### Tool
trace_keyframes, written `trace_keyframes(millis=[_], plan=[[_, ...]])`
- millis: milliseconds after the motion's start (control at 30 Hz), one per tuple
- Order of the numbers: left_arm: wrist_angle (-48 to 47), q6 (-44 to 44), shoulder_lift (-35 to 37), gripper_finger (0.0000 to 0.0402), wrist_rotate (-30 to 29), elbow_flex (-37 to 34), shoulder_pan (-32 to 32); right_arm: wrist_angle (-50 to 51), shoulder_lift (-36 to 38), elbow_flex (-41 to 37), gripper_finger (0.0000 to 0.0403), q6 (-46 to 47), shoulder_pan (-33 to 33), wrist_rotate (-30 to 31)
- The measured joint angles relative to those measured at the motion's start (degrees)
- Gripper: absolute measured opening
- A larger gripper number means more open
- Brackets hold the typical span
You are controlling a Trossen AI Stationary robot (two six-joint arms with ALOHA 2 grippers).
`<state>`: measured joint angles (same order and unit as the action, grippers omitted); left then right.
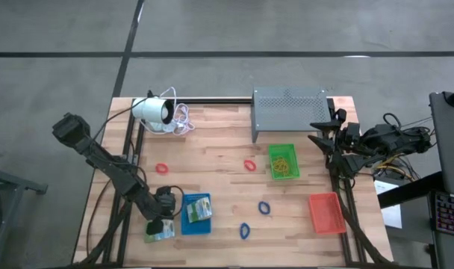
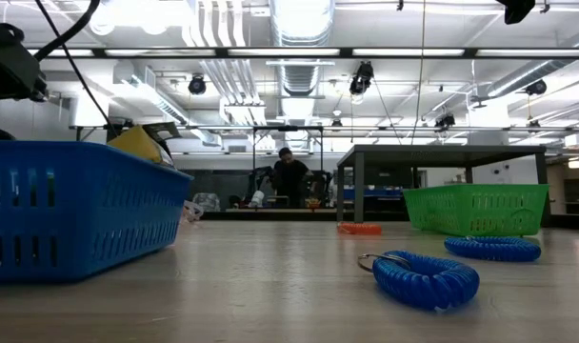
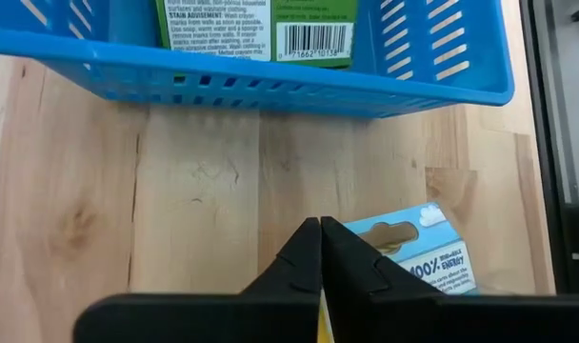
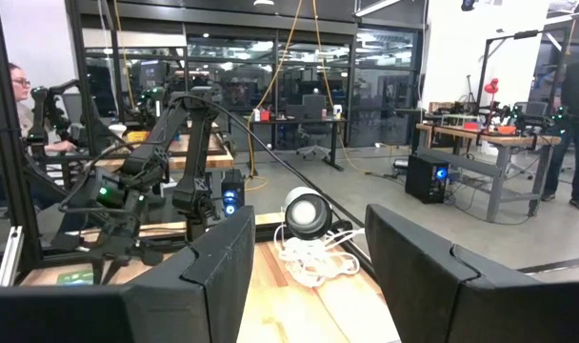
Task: Pick & Place Office Desk Supplies
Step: Put the crayon box into the blue bin
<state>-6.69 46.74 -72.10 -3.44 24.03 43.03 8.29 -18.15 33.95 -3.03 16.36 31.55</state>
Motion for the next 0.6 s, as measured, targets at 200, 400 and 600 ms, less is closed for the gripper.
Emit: trace_keyframes(millis=[200,400,600], plan=[[0.10,-0.04,0.00,0.0023,0.04,0.00,0.00,0.00,0.00,0.00,0.0199,0.00,0.00,0.00],[0.19,0.23,0.29,0.0056,0.47,0.50,0.00,0.00,0.00,0.00,0.0199,0.00,0.00,0.00],[0.43,-0.11,1.82,0.0123,1.99,0.46,0.00,0.00,0.00,0.00,0.0199,0.00,0.02,0.00]])
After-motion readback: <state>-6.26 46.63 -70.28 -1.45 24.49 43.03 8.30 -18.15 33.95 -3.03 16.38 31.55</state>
